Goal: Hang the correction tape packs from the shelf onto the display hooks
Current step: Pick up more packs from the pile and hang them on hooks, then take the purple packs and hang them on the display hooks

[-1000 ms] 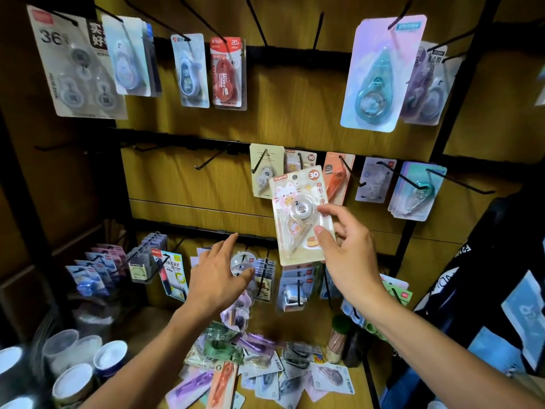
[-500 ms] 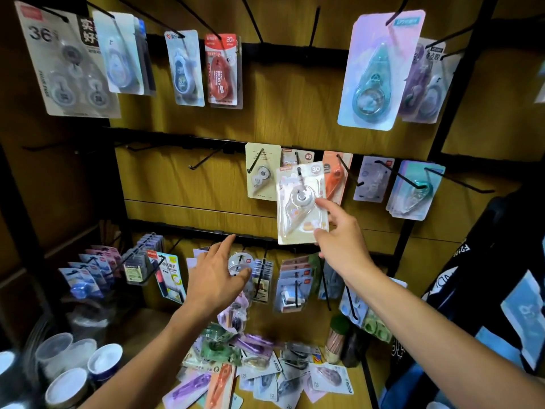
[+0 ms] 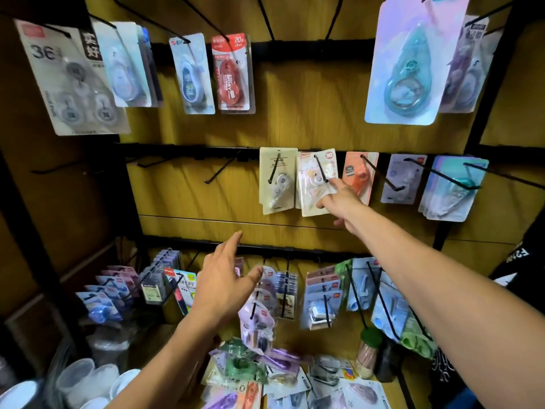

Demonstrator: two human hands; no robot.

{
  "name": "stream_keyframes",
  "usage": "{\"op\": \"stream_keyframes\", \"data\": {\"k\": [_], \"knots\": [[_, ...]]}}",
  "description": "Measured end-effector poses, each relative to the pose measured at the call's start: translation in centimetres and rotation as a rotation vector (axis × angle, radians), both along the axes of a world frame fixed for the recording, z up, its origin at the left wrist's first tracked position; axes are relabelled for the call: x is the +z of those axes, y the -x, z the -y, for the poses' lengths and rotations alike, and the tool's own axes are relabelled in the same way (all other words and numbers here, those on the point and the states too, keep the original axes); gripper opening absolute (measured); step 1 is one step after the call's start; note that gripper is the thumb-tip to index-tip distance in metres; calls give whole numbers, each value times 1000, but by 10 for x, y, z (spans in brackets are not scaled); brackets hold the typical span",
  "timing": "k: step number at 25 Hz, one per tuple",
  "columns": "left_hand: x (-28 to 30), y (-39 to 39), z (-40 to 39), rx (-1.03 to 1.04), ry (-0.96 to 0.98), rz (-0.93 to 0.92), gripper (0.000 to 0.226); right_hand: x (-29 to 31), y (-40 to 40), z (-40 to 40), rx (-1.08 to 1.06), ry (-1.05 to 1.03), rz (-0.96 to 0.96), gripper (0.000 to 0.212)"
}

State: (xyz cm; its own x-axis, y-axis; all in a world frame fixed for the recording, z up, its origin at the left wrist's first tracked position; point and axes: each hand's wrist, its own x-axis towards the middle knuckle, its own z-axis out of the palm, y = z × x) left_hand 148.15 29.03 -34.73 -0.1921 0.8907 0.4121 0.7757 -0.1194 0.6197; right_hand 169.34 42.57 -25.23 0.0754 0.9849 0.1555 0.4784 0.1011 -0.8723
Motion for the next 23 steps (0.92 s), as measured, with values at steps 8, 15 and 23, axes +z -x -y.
{"op": "stream_keyframes", "data": {"k": [8,15,23], "knots": [[-2,1,8,17,39,96,77,-56,-45,41,13,-5,923,91],[-11,-18,37,22,71,536,74,-153,-80,172,256,-42,1415,99],[-168,-20,87,181,404,550,99,-300,-52,241,533,153,1303,108]]}}
